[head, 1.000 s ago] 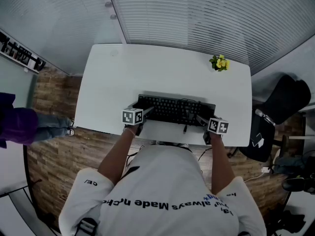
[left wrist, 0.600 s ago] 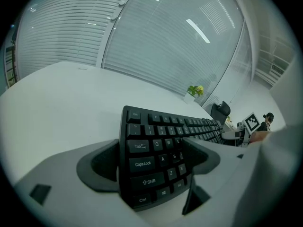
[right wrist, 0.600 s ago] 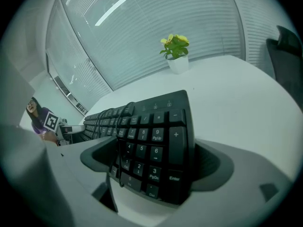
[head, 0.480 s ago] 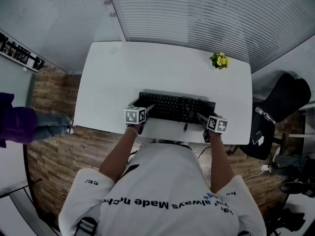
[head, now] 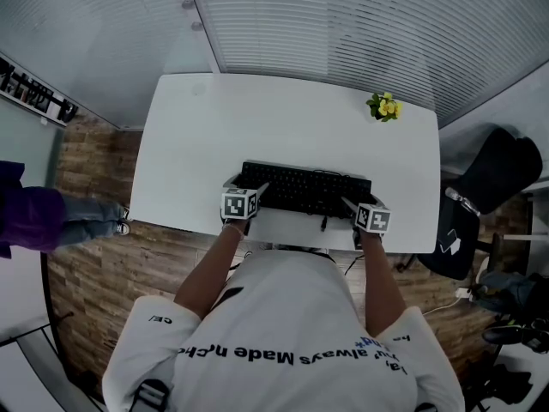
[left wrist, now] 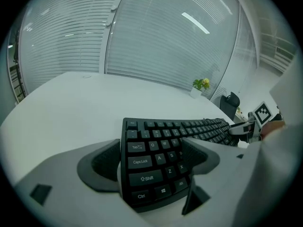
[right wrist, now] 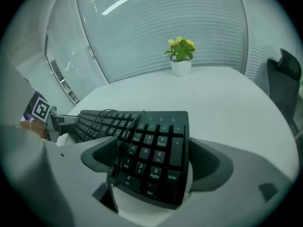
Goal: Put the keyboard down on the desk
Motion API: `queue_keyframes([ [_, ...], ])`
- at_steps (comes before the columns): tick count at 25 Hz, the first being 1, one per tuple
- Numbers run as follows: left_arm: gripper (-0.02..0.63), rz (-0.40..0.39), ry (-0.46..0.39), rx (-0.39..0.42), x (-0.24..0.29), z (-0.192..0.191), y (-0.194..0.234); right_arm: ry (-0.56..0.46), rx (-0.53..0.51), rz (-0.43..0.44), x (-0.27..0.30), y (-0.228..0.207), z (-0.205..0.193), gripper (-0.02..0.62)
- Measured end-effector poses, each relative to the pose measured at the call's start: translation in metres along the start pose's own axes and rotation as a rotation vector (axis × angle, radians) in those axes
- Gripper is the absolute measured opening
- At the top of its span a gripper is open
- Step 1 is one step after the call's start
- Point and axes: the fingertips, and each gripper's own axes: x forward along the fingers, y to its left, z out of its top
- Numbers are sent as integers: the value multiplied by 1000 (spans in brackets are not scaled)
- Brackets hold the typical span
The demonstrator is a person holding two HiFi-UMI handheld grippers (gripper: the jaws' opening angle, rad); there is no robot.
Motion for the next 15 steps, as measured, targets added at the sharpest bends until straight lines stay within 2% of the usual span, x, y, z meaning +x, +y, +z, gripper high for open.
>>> queue_keyframes([
  [5,408,1,-8,-9,-1,3,0,-1,-13,-3,-1,-1,2,484],
  [8,408,14,-29,-18,-6,8,5,-28,-15,-9,-8,-4,5,447],
  [10,408,23,-48,-18,-11,12,10,-50,-34,-11,-11,-7,6,417],
  [15,402,44,-136,-13,-34,34,13,-130,-117,-43,-27,-9,21,283],
])
